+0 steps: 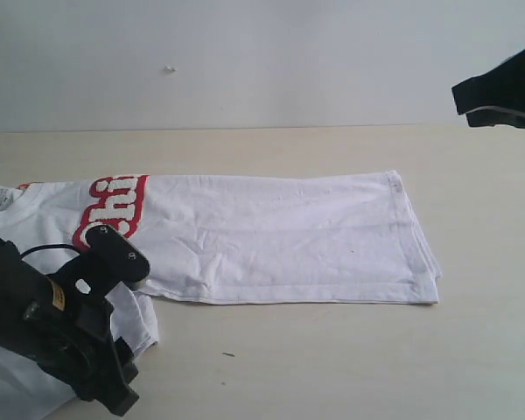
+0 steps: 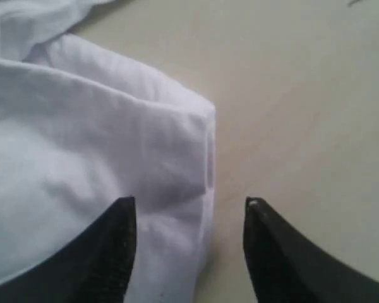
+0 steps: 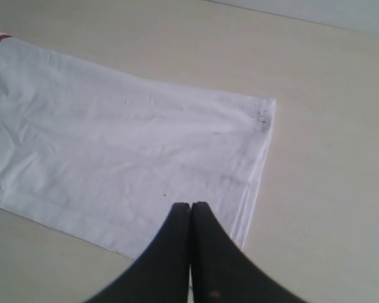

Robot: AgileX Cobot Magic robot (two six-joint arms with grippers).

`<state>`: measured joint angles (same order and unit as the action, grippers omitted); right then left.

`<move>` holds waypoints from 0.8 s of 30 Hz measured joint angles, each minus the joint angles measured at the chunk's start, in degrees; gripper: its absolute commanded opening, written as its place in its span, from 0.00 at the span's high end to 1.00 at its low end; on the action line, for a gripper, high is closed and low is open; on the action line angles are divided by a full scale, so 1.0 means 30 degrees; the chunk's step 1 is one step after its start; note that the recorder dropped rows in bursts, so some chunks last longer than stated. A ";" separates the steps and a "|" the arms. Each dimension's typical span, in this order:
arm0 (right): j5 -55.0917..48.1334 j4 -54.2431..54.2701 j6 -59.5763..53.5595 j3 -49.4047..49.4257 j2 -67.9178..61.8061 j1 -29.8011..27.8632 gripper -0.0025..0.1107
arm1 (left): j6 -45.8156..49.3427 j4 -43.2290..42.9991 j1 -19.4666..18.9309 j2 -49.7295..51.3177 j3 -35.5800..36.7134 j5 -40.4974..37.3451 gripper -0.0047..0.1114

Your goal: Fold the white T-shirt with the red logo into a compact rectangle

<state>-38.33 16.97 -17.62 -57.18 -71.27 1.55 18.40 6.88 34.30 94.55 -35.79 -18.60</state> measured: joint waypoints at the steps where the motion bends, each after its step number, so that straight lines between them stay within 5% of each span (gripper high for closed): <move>1: 0.0086 0.0362 -0.0271 0.0032 0.0100 0.0000 0.98 | 0.0000 -0.0125 0.0000 0.0246 0.0000 0.0067 0.51; 8: 0.0194 0.1030 -0.0760 0.0032 0.1335 0.0000 0.98 | -0.0280 -0.0245 0.0000 0.1232 -0.0035 0.1380 0.58; 14: 0.0210 0.1549 -0.1158 0.0032 0.1800 0.0000 0.98 | -0.0351 -0.0720 0.0000 0.1313 -0.0035 0.1277 0.96; 19: 0.0210 0.1692 -0.1283 0.0077 0.1850 0.0000 0.98 | -0.0351 -0.1304 0.0000 0.1313 -0.0296 0.0309 0.96; 24: 0.0210 0.1704 -0.1283 0.0077 0.1850 0.0000 0.98 | -0.0351 -0.2908 0.0000 0.0763 -0.2172 -0.5164 0.96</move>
<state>-37.70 22.09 -21.47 -56.95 -65.72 1.55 17.34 -1.85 34.30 96.84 -42.31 -34.10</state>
